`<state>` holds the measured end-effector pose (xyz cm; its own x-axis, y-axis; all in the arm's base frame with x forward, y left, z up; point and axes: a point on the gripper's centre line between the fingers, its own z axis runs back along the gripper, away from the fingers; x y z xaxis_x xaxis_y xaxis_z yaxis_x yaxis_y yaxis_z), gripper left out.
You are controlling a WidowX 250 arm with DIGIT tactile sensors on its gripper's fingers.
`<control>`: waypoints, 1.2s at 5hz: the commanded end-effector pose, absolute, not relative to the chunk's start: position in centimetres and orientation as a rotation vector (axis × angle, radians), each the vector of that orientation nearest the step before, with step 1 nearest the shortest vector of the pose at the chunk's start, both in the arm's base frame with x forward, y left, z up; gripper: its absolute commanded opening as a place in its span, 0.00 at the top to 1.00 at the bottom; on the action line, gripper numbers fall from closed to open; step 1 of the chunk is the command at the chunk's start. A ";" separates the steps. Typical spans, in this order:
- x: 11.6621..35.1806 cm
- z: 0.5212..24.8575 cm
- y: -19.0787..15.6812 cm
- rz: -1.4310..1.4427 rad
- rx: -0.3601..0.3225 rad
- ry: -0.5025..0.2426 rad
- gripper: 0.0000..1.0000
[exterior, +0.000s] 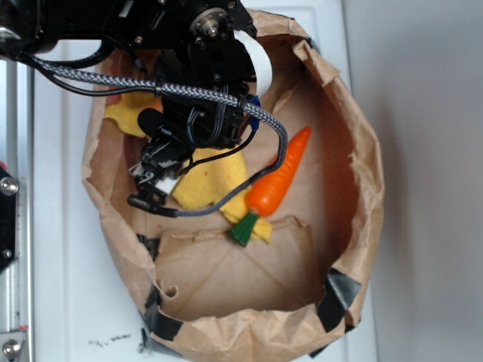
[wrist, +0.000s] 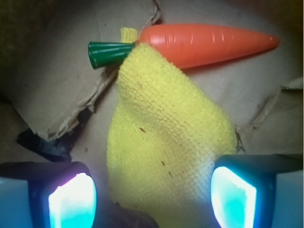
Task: Grab the yellow cloth.
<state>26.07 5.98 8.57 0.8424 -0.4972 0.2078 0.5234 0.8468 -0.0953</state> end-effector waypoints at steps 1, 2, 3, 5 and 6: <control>25.4 11.1 4.6 -0.525 -0.123 -0.186 1.00; 25.6 11.2 4.6 -0.520 -0.129 -0.185 1.00; 26.2 10.9 5.0 -0.515 -0.125 -0.179 0.20; 26.2 10.9 5.0 -0.515 -0.125 -0.179 0.00; 26.2 10.9 5.0 -0.515 -0.125 -0.179 0.00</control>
